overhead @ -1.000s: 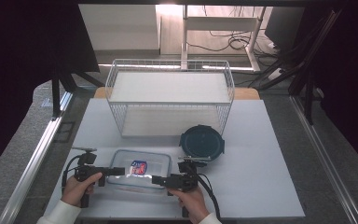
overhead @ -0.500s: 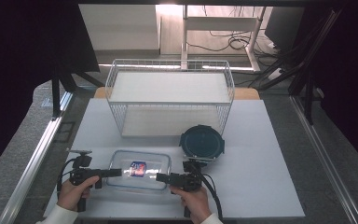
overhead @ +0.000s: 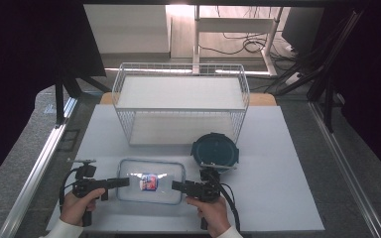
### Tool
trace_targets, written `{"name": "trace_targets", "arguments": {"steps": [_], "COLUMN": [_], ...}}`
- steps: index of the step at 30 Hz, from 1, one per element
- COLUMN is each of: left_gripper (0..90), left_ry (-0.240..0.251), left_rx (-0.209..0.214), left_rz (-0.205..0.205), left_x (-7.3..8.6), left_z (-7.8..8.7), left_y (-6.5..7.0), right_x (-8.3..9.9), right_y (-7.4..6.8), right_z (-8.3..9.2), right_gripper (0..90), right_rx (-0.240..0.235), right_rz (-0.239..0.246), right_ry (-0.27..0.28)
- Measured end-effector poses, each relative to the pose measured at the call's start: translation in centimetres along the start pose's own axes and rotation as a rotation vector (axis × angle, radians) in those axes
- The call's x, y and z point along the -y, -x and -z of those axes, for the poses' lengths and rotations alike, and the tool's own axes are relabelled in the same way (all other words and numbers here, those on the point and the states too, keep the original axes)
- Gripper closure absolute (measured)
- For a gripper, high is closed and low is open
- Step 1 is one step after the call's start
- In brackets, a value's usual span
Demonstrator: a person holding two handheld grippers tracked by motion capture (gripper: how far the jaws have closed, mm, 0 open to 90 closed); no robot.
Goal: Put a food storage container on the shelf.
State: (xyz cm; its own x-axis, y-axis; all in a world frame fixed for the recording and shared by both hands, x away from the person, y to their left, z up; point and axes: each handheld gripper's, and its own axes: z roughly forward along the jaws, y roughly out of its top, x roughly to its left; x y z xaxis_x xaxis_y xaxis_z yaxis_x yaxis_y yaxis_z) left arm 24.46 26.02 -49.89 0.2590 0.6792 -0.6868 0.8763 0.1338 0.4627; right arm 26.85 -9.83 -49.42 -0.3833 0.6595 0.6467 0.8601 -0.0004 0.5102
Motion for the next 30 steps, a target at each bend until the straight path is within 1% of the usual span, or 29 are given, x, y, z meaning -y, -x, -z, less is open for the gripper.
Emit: {"name": "trace_targets", "arguments": {"steps": [3, 8, 15, 18, 20, 24, 30], "left_gripper": [41.4, 41.6, 41.9, 41.9, 41.9, 41.9, 41.6], "left_ry": [0.011, 0.026, 0.059, 0.064, 0.067, 0.069, 0.075], "left_rx": [0.006, 0.011, 0.011, 0.015, 0.018, 0.019, 0.015], "left_rz": [-0.006, -0.029, -0.065, -0.077, -0.083, -0.093, -0.119], "left_x": [0.0, -0.2, -0.4, -0.5, -0.5, -0.7, -1.2], "left_z": [0.2, 0.7, 1.5, 1.7, 1.7, 1.6, 1.5], "left_y": [0.2, 1.0, 2.2, 2.5, 2.7, 2.9, 3.5], "right_x": [-0.1, -0.5, -0.9, -1.1, -1.2, -1.3, -1.7], "right_y": [-0.1, -0.5, -1.3, -1.6, -1.7, -1.8, -1.9], "right_z": [0.2, 0.9, 1.8, 2.3, 2.5, 2.7, 3.3], "right_gripper": [45.8, 45.8, 45.8, 45.8, 45.8, 45.8, 45.7], "right_rx": [-0.005, -0.007, -0.016, -0.015, -0.013, -0.012, -0.005], "right_rz": [0.005, 0.035, 0.07, 0.089, 0.104, 0.109, 0.127], "right_ry": [0.006, 0.03, 0.05, 0.059, 0.064, 0.069, 0.081]}}
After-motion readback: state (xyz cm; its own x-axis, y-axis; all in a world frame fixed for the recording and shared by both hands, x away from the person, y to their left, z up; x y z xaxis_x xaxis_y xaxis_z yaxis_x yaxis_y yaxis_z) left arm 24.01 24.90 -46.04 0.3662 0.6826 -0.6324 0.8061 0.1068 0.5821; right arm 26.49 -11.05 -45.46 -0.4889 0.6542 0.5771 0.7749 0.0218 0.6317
